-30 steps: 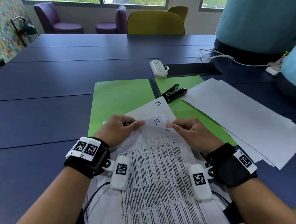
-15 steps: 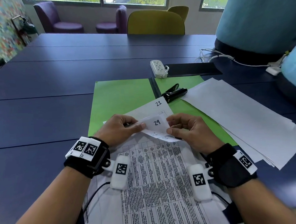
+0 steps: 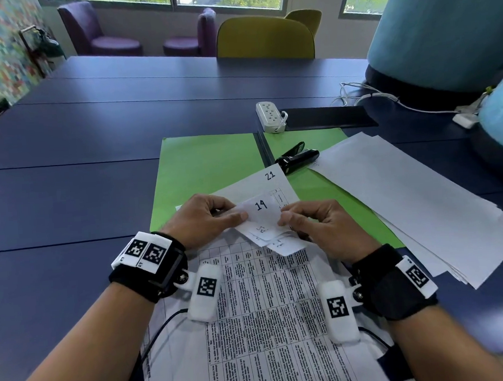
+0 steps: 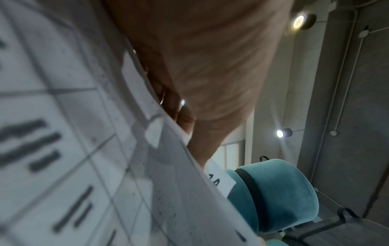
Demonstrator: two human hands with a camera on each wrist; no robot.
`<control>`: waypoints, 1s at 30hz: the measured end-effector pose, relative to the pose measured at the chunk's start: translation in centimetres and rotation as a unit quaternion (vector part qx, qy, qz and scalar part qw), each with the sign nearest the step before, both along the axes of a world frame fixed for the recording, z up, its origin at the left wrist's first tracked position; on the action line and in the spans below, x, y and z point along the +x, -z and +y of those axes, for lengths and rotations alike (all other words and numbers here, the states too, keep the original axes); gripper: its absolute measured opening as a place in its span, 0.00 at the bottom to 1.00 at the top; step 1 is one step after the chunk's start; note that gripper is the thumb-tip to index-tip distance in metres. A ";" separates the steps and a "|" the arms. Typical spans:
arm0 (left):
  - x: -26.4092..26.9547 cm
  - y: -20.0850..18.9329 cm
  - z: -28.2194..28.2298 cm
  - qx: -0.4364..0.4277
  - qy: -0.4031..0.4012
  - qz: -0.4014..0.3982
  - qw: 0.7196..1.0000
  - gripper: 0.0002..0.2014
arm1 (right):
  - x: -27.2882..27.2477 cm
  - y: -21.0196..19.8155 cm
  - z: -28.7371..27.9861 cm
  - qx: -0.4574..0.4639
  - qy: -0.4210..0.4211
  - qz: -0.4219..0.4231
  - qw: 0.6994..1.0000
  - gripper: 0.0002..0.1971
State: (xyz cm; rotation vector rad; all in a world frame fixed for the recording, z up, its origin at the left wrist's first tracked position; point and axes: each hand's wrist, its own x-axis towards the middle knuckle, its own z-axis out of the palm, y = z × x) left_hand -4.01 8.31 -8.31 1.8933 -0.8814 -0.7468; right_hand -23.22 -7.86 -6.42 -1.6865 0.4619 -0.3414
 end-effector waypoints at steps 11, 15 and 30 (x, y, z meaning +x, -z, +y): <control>0.1 0.5 -0.2 -0.029 -0.008 -0.013 0.999 0.22 | 0.0 0.2 0.1 -0.055 -0.016 -0.004 0.998 0.10; 0.1 0.7 -0.3 -0.080 -0.017 0.074 0.994 0.30 | 0.1 0.1 -0.1 -0.084 -0.047 0.025 0.995 0.04; 0.0 0.3 -0.2 -0.021 -0.005 0.019 1.000 0.10 | -0.1 0.6 -0.4 -0.060 -0.026 0.016 0.998 0.13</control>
